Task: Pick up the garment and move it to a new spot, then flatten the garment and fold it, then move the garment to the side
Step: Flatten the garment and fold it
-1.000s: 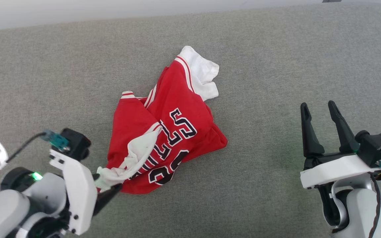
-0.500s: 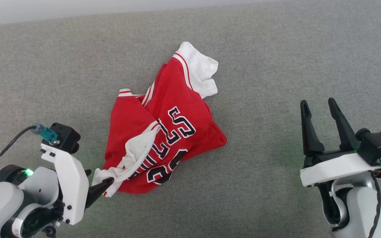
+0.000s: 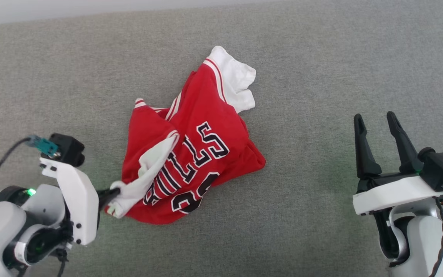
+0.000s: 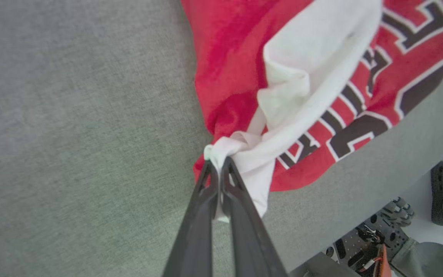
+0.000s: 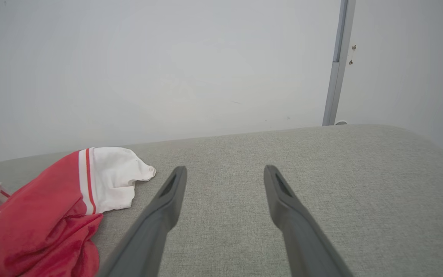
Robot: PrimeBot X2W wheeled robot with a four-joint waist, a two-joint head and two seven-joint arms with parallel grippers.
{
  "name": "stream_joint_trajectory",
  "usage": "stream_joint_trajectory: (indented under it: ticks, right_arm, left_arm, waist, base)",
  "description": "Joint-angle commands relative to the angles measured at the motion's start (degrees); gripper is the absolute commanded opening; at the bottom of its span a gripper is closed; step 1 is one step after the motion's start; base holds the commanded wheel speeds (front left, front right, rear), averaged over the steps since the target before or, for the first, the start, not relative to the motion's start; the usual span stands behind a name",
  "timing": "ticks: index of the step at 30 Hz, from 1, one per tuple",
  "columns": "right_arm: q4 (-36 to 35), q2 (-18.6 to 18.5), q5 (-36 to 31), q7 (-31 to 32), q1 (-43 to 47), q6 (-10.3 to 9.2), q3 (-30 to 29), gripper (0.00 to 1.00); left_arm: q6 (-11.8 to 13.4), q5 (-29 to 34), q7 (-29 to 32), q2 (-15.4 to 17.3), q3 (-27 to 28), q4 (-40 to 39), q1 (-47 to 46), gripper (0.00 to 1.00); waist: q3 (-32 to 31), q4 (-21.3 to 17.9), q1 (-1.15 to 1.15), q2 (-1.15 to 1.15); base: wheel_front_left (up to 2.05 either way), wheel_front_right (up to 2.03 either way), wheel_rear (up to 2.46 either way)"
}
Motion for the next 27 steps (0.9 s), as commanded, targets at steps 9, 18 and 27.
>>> stream_joint_trajectory:
  ticks: [9,18,27]
  right_arm:
    - [-0.45,-0.01,-0.46,0.29,0.0,-0.01,-0.37,1.0]
    - [-0.54,-0.03,-0.56,0.71,-0.44,-0.02,-0.22,1.0]
    - [-0.16,-0.02,-0.7,1.92,-0.69,-0.02,1.81,1.0]
  left_arm:
    - [3.05,-0.51,-9.24,4.23,7.09,-2.1,2.76,0.0]
    - [7.23,-3.36,-16.98,4.95,12.03,5.06,8.24,0.0]
    - [3.62,-3.06,-19.47,0.64,11.12,14.4,6.93,1.0]
  waist:
    - [-0.54,1.77,0.0,0.0]
    - [-0.42,2.6,0.0,0.0]
    - [-1.04,3.08,0.0,0.0]
  base:
    - [0.0,0.0,0.0]
    - [0.0,0.0,0.0]
    - [0.0,0.0,0.0]
